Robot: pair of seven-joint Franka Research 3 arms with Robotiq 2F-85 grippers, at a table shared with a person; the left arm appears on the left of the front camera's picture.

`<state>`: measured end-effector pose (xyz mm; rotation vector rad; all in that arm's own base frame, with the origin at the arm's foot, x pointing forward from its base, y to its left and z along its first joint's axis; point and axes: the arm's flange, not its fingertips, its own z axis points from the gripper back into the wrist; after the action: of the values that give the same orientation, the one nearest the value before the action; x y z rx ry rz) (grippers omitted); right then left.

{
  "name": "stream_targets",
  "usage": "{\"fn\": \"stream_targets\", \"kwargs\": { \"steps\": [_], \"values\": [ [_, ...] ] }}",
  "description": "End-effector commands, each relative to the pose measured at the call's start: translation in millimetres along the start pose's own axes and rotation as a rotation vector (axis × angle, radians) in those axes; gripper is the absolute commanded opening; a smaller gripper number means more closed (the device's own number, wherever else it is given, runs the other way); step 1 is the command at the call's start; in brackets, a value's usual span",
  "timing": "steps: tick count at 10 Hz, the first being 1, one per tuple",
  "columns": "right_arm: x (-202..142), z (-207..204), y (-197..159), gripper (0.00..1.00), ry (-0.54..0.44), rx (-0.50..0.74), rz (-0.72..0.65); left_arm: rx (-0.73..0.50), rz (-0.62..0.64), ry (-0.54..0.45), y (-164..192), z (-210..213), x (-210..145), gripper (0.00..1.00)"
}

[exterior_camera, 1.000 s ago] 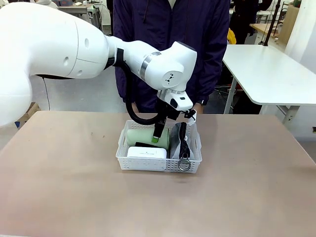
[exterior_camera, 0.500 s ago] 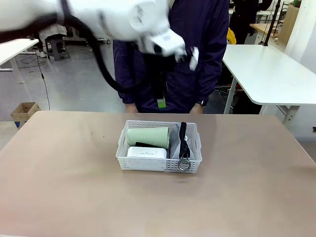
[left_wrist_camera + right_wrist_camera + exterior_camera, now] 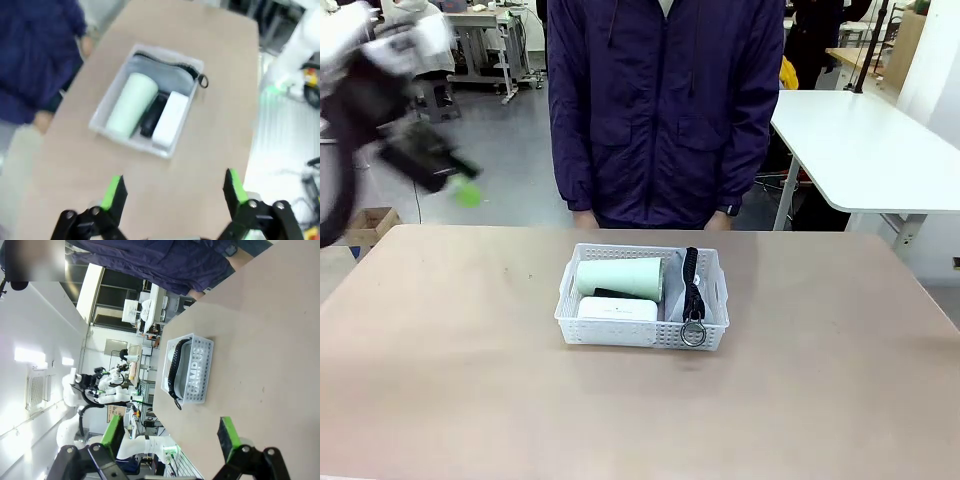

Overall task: Efficiently arrange items inside the basket to fit them all.
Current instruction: Pick up the Reusable plastic cup and place it inside the Organizing basket.

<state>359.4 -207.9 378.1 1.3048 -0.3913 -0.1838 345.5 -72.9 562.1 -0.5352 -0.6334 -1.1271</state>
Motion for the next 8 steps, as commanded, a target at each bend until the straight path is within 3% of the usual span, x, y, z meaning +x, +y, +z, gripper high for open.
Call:
{"fn": "stream_targets", "kwargs": {
  "steps": [1,3,5,6,8],
  "values": [
    [-2,1,4,1.0,0.004,-0.019,-0.016,-0.033,0.229,-0.178,18,46,-96,1.0],
    [-2,1,4,1.0,0.004,-0.019,-0.016,-0.15,0.453,-0.409,36,47,-199,1.0],
    [-2,1,4,1.0,0.004,-0.019,-0.016,-0.24,0.588,-0.599,52,11,-259,1.0],
    [-2,1,4,1.0,0.004,-0.019,-0.016,-0.152,0.467,-0.388,26,59,-224,1.0],
    [-2,1,4,1.0,0.004,-0.019,-0.016,-0.152,0.467,-0.388,26,59,-224,1.0]
  ]
}}
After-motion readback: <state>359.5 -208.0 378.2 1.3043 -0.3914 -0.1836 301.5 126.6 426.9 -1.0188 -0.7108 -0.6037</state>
